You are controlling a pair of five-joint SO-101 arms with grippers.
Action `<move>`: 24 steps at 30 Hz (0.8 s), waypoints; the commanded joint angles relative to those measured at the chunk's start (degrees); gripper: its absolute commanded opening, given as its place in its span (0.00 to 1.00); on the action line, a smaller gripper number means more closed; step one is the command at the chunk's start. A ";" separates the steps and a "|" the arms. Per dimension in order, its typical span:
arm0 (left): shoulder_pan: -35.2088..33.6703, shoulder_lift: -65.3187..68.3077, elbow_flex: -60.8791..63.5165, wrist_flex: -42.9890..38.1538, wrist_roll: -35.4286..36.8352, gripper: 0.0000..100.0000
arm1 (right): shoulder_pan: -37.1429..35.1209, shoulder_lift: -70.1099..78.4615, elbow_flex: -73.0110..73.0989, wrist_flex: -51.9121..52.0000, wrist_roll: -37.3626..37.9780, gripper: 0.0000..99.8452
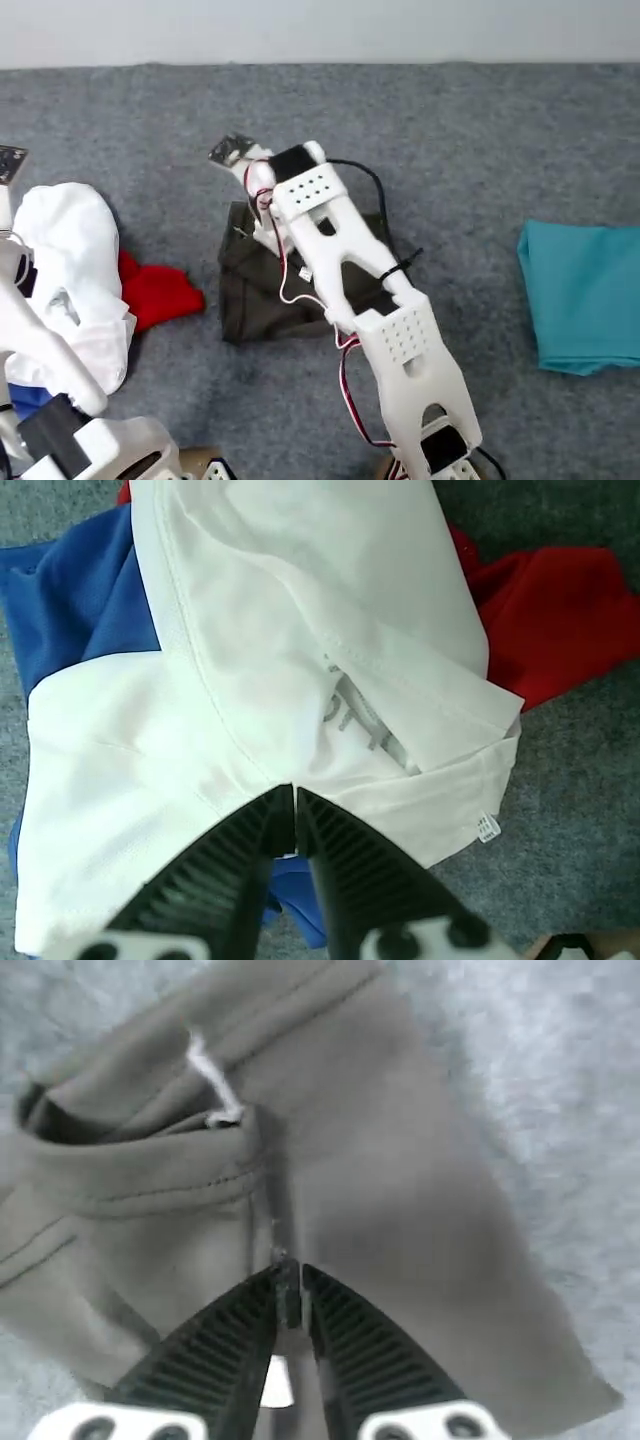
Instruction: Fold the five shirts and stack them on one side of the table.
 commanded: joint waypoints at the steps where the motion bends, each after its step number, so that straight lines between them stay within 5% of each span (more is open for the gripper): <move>1: 0.09 -2.81 -0.31 -1.05 0.00 0.02 | -3.21 -0.84 -0.70 7.69 -0.44 0.01; 12: 0.18 -2.81 -0.31 -1.14 -0.09 0.02 | -10.07 -22.73 29.71 8.04 3.52 0.01; 16: 0.18 -2.73 -0.31 -1.14 -0.09 0.02 | -9.98 -28.62 29.36 7.16 3.60 0.01; 24: 0.18 -2.73 -0.31 -1.14 -0.09 0.02 | -4.70 -24.57 24.53 -14.29 3.34 0.01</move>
